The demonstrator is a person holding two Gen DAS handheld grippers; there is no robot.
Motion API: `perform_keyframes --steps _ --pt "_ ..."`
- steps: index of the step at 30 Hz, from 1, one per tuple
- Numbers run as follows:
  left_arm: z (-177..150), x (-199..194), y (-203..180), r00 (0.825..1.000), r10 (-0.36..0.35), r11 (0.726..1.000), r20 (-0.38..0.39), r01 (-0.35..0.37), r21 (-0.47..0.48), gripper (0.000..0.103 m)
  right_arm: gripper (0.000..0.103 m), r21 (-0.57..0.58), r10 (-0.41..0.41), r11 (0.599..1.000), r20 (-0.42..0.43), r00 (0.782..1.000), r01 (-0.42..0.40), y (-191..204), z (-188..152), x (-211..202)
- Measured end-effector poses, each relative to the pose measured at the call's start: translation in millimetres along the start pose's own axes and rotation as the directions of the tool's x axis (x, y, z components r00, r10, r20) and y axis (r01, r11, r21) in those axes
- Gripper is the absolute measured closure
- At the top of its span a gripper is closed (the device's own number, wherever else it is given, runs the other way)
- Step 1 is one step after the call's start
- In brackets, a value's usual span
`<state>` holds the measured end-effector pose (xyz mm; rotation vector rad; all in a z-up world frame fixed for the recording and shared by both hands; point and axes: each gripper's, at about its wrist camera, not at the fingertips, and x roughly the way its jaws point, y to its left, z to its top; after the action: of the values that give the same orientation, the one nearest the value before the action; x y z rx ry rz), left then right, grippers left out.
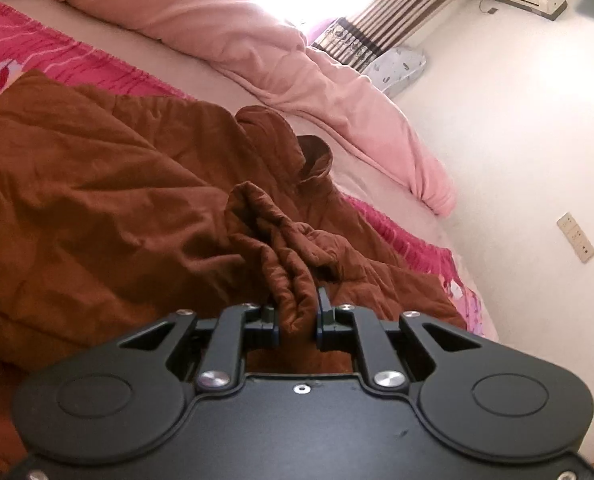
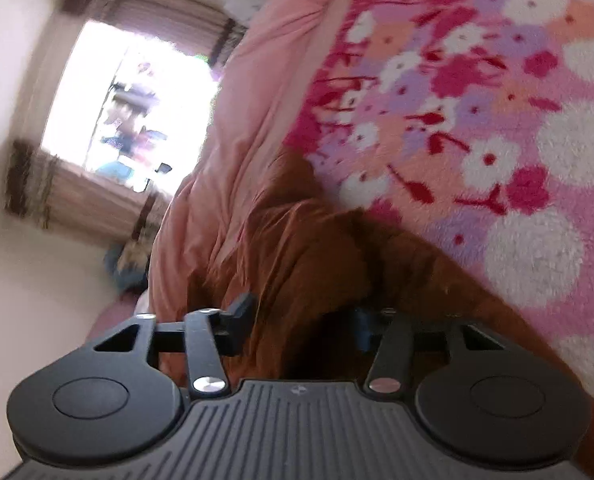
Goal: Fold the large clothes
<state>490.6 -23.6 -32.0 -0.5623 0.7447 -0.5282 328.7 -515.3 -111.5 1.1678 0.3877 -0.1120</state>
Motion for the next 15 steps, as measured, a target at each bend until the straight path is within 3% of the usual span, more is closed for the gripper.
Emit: perform_keyframes --steps 2,3,6,9,11,14,15 --pt "0 -8 -1 0.999 -0.033 0.999 0.039 0.033 0.006 0.091 0.094 0.021 0.027 0.999 0.02 0.999 -0.028 1 5 -1" --pt "1 -10 -1 0.998 -0.035 0.999 0.046 0.034 0.013 0.091 0.096 0.015 0.051 0.999 0.057 0.997 -0.052 4 7 -9" --pt "-7 8 3 0.999 0.019 1.0 -0.029 -0.019 0.025 0.091 0.096 0.025 0.049 0.998 0.091 0.995 -0.051 4 9 -18" --pt "-20 32 15 0.992 0.087 0.995 -0.093 -0.082 0.051 0.087 0.095 -0.035 -0.116 0.992 0.063 0.991 0.118 -8 4 -2" --pt "-18 29 19 0.994 0.071 0.996 -0.087 -0.066 0.056 0.077 0.095 -0.035 -0.11 0.993 0.05 0.993 0.112 -18 1 3" --pt "-5 9 20 0.994 0.083 0.995 -0.068 -0.078 0.069 0.06 0.076 -0.021 -0.083 0.996 0.027 0.996 0.084 -15 5 -7" --pt "-1 1 18 0.994 0.103 0.99 -0.04 -0.098 0.1 0.058 0.07 -0.042 -0.098 0.994 0.013 0.995 0.098 -11 6 -13"
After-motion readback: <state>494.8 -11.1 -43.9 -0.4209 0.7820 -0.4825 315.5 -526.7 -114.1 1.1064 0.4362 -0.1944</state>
